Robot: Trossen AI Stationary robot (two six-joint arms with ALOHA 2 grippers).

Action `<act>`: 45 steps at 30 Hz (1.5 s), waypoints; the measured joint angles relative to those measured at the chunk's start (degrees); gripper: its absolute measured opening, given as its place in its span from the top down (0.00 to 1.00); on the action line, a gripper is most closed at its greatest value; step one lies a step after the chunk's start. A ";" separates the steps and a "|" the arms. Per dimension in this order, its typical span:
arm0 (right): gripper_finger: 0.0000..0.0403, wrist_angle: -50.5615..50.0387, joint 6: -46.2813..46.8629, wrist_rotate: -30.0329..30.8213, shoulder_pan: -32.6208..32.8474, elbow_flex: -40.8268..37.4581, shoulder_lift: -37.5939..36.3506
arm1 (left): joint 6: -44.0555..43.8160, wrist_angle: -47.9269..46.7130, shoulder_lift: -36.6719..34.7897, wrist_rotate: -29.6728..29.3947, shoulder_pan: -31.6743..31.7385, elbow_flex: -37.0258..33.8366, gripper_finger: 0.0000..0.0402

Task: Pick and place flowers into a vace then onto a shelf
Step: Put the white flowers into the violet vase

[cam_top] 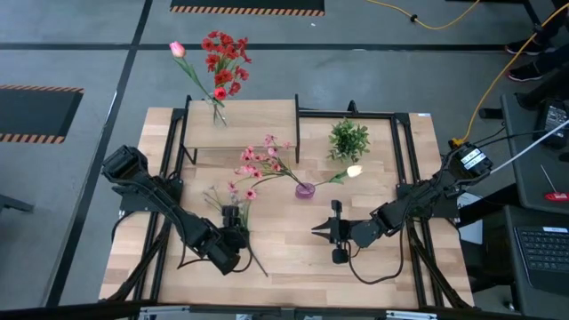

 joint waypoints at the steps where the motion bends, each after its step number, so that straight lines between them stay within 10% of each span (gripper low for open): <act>1: 0.89 0.00 0.00 0.00 0.00 0.00 0.00 | 0.56 -0.01 0.00 0.00 0.00 0.00 0.51; 45: 0.89 -0.02 0.17 0.00 0.00 0.00 0.00 | 13.50 1.61 8.85 22.25 8.07 0.14 0.54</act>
